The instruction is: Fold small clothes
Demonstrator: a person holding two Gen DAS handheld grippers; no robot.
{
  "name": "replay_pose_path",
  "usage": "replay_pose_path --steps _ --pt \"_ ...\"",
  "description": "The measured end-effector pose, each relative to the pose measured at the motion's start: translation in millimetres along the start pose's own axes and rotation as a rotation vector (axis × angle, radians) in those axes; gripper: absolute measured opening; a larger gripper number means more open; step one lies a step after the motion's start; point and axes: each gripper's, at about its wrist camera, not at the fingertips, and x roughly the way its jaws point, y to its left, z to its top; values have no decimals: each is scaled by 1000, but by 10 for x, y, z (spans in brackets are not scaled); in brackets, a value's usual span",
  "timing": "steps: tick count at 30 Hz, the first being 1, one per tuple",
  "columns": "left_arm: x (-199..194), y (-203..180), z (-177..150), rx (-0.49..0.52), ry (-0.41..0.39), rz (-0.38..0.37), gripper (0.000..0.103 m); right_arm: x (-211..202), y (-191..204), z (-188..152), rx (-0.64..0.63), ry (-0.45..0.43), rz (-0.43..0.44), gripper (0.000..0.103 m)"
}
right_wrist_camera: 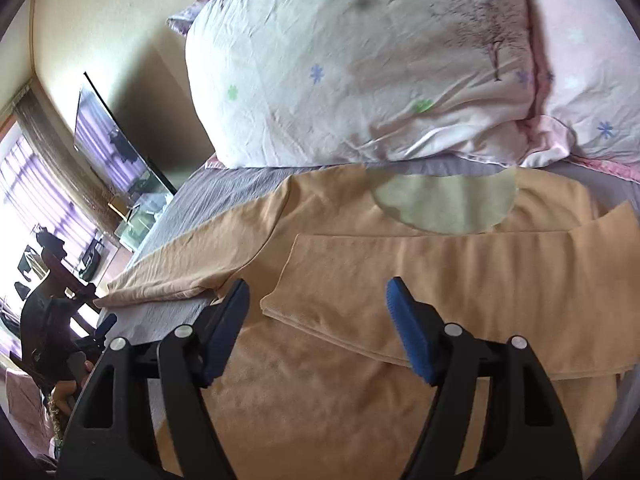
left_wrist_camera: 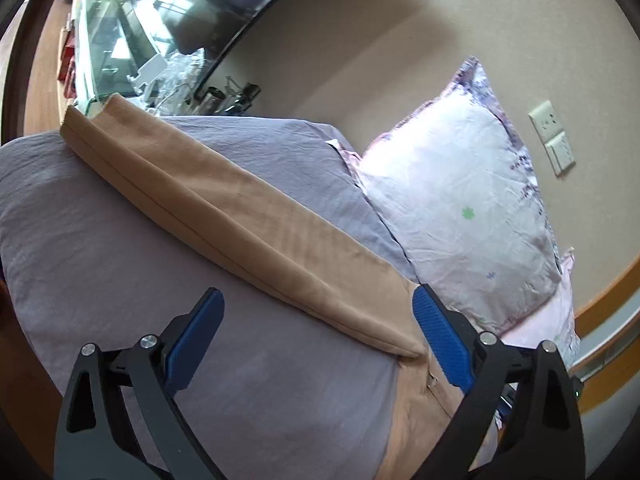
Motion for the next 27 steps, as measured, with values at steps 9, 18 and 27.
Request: replay_pose_path --steps 9,18,27 --pt "123 371 309 -211 69 141 81 -352 -342 -119 102 -53 6 76" --pt "167 617 570 -320 87 242 30 -491 -315 -221 90 -51 93 80" --pt "253 -571 647 37 75 84 6 -892 -623 -326 130 -130 101 83"
